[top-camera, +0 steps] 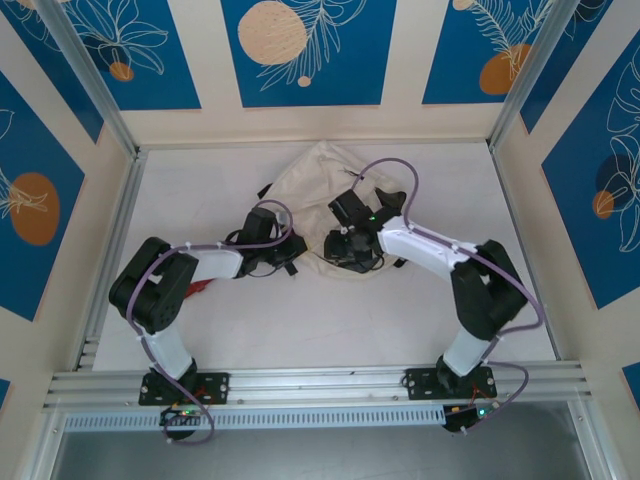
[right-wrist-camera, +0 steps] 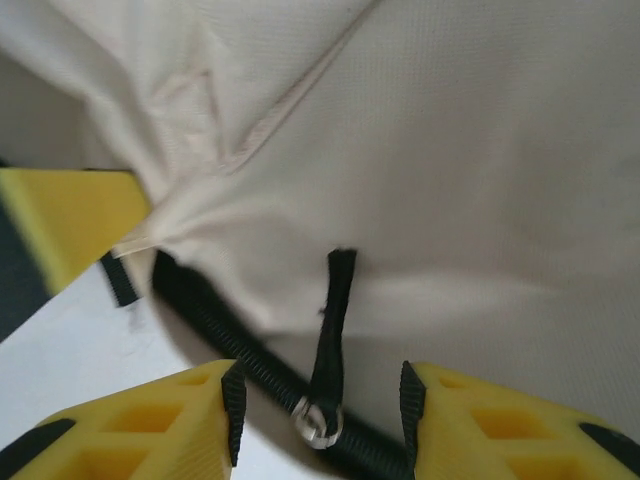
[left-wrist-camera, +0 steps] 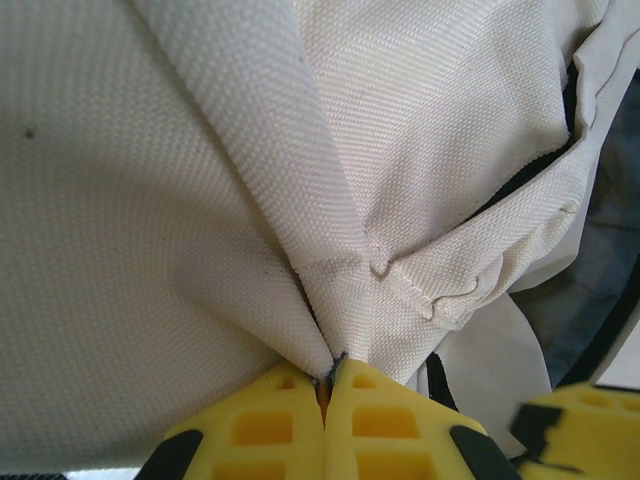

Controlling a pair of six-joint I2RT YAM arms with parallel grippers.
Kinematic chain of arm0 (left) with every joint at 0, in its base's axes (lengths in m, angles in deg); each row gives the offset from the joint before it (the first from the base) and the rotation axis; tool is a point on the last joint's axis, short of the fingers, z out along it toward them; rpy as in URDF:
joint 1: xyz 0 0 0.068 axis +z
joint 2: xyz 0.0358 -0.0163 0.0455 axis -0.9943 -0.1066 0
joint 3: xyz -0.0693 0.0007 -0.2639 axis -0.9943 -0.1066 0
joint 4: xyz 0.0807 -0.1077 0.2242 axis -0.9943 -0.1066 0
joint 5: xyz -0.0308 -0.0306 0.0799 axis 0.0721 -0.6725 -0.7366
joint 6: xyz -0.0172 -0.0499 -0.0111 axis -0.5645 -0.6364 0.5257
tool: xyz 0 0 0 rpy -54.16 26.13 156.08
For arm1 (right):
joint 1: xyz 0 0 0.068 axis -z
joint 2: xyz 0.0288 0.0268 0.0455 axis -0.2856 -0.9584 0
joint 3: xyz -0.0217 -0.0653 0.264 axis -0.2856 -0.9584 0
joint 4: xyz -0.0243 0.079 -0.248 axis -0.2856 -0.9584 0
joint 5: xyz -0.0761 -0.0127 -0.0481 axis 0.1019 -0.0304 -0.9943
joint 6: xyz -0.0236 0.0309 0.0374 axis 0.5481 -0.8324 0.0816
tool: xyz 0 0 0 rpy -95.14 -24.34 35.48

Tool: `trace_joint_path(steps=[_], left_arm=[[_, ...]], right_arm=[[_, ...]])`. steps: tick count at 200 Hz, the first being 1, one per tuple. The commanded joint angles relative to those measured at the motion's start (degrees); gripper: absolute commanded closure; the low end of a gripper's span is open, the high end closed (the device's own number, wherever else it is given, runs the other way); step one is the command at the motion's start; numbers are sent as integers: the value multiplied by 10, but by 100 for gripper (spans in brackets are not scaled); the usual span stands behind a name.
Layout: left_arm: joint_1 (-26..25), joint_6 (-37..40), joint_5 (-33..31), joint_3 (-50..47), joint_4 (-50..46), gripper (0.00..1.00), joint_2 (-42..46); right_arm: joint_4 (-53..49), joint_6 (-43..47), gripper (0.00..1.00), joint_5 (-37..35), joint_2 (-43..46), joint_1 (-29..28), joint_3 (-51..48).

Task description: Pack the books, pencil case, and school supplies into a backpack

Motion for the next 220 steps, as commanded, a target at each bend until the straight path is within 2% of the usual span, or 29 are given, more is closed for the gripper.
trace_joint_path(steps=[1,52,72,110,123,144,187,220], left_arm=[[-16,5,19,-10,3,100,10],[-17,6,20,-6,7,100,6],[-17,5,21,-7,8,100,6],[-17,5,19,-8,7,100,6],[-18,5,18,-8,6,100,3],[-18,3,14,-7,2,100,0],[-21,-1,12,-7,6,100,-9],[-22,-3,11,-8,6,100,-12]], right_arm=[[-48,32,53,-32,-32,-6,27],[-43,61,53,7,-84,-25,22],[-47,53,64,-1,-96,-26,21],[-36,37,91,-9,-81,-30,20],[-35,28,96,-23,-68,-39,25],[-30,13,100,-46,-45,-57,40],[27,-20,100,-36,-32,-81,47],[49,-13,100,-29,-24,-89,47]])
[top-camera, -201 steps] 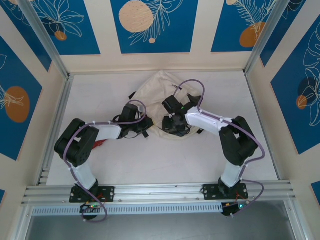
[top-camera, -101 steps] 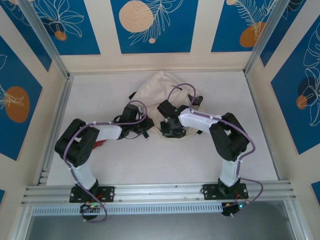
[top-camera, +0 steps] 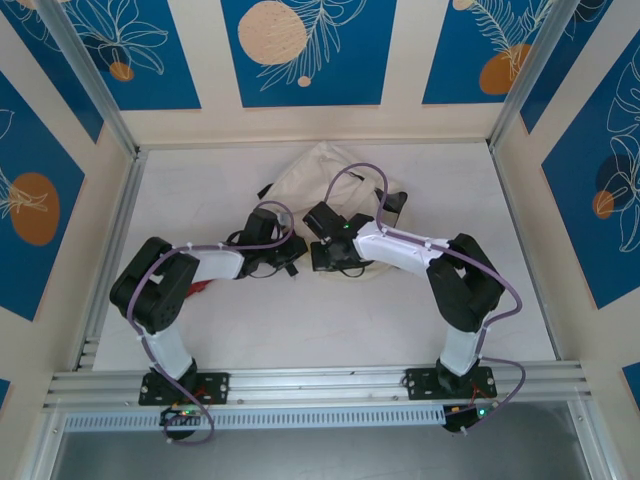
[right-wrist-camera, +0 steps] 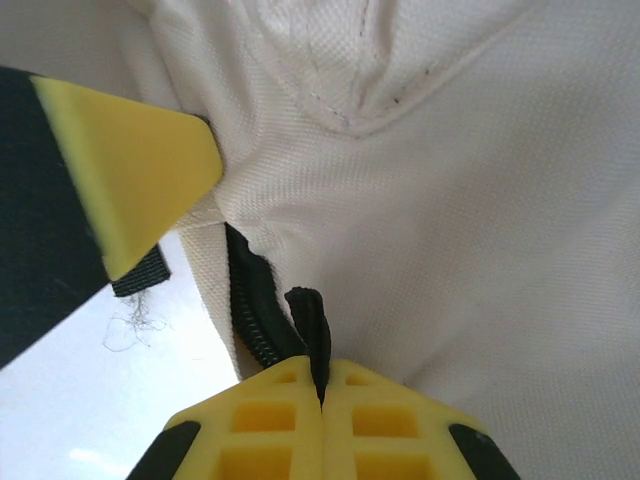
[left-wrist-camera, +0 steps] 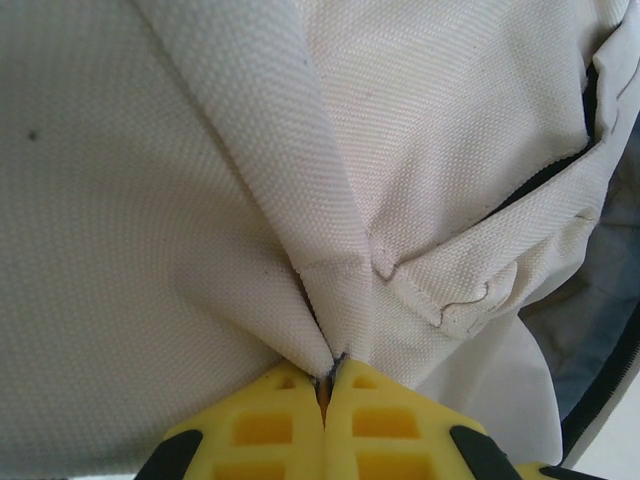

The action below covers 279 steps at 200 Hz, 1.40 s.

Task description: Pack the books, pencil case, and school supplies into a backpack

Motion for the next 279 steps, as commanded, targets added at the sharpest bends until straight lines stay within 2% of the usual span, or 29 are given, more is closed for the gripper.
trace_joint_path(steps=[1,29,64,94,142,156,170,180,198,219,238,279], left_arm=[[-16,-1,20,-7,6,100,-9],[-16,-1,2,-7,-15,100,-7],[-11,0,-47,-8,-78,100,-6],[-6,-3,-60,-11,-94,100,-17],[1,2,-67,-14,-107,100,-10],[2,4,-60,-16,-99,100,-10],[0,7,-33,-17,-68,100,-14],[-3,7,-15,-15,-50,100,-17],[-12,3,6,-12,-21,100,-18],[-15,-10,20,-9,4,100,-18],[-17,-22,28,-11,20,100,-20],[-17,-39,39,-19,46,100,-20]], right_arm=[[44,-10,100,16,22,-14,16],[22,-16,100,-16,61,-14,-17],[-116,-85,100,-154,108,-12,-40],[-236,-174,100,-232,107,3,-41],[-287,-223,100,-286,104,46,-58],[-264,-197,100,-274,108,56,-60],[-186,-130,100,-222,121,47,-67],[-121,-74,100,-149,128,39,-70],[-38,-38,100,-38,125,27,-65],[21,-39,100,40,98,17,-41],[43,-41,100,66,71,11,-16],[44,-38,100,77,35,1,5]])
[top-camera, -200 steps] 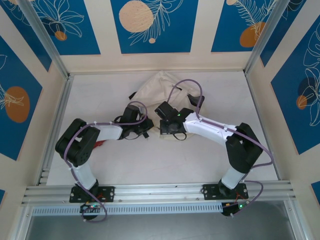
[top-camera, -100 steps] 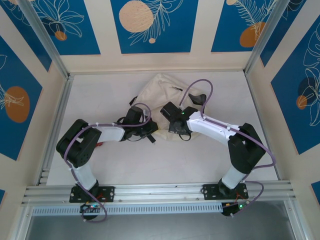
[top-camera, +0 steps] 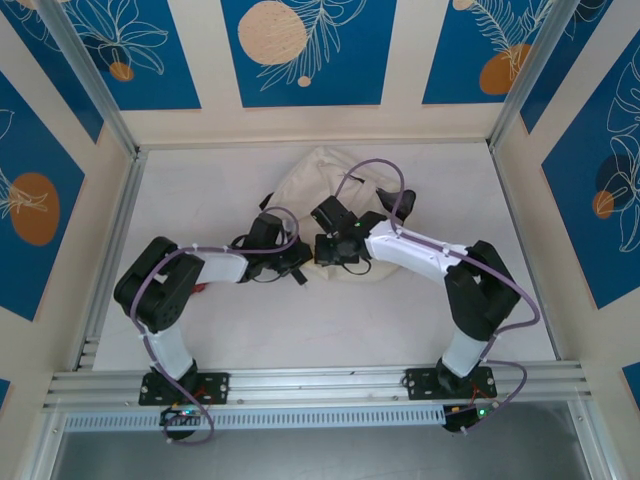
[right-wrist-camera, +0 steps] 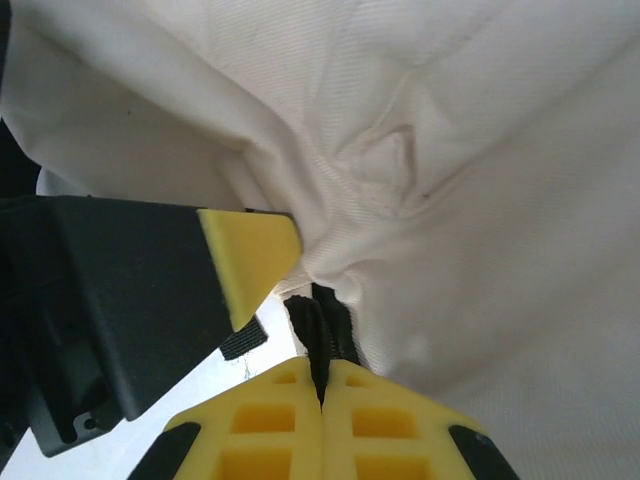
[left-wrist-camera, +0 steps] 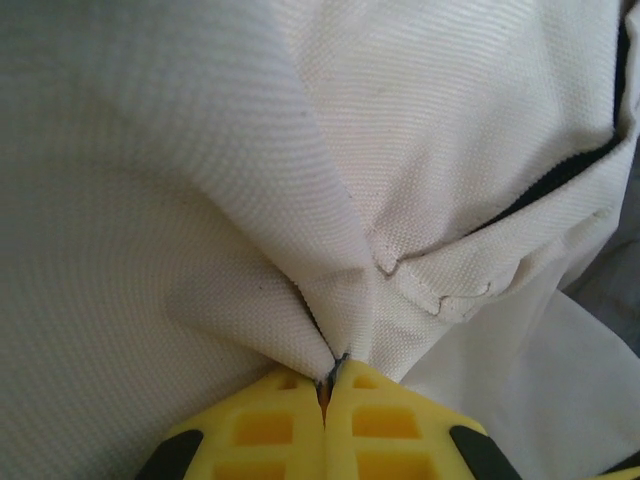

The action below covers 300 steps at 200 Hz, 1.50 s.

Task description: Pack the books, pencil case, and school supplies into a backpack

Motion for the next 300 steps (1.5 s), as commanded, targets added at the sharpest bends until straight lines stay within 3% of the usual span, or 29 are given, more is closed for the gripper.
trace_joint_path(steps=[1,49,90,120,142,192,300], left_arm=[[0,-11,16,-9,34,100,-10],[3,-21,12,-11,43,100,5],[13,-18,12,-23,24,100,26],[13,-31,15,-44,15,70,61],[11,-55,7,-72,12,61,108],[-21,-150,5,-112,49,60,141],[-70,-249,14,-60,141,55,37]], right_arm=[[33,10,100,52,-11,-11,18],[-11,-10,100,-11,-28,-9,9],[2,-68,100,4,4,32,-46],[39,-66,100,58,13,37,-45],[61,-81,100,90,16,43,-40],[55,-114,100,100,40,67,-51],[75,-141,100,121,59,87,-90]])
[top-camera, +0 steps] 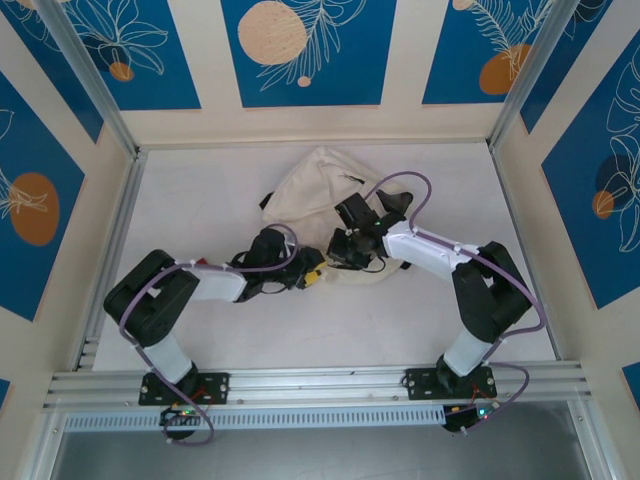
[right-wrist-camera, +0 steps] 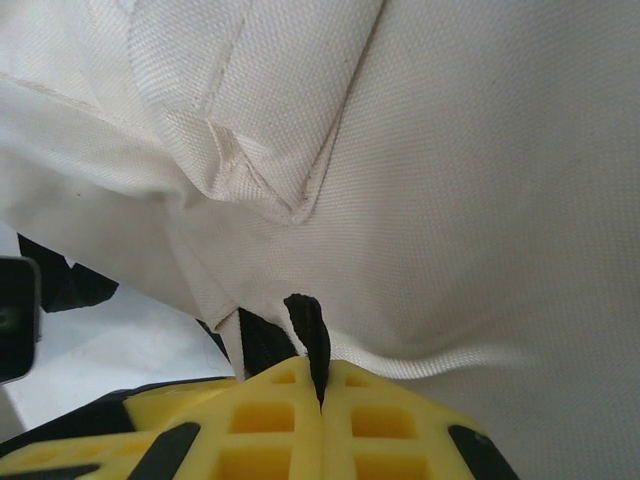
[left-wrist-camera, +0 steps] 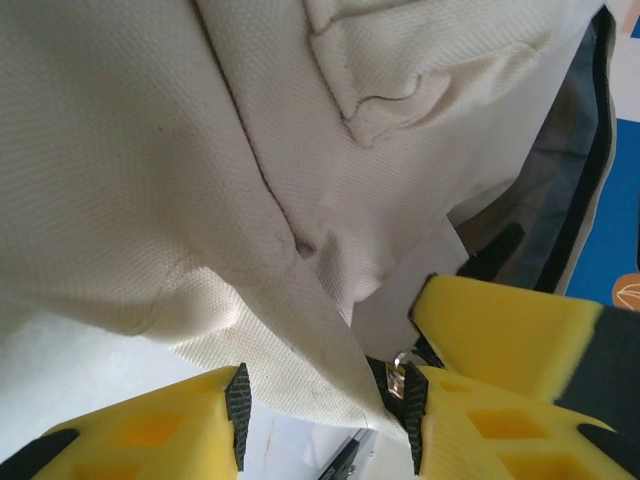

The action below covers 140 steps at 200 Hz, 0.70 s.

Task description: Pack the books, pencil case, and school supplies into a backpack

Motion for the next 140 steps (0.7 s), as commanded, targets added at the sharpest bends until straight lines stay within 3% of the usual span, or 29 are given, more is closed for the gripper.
trace_joint_path(steps=[1,12,43,61,140], left_arm=[[-9,-22,6,19,31,55,-15],[-12,-23,1,21,29,60,-20],[-22,-29,-6,5,34,89,-19],[-25,-22,-6,-10,38,100,-11],[-38,208,35,13,-138,100,14]], right_arm=[[12,-11,100,22,24,6,-11],[13,-12,100,21,24,6,-13],[4,-14,100,5,22,10,-11],[-5,-14,100,-17,16,16,-6],[1,-17,100,-46,-35,57,28]])
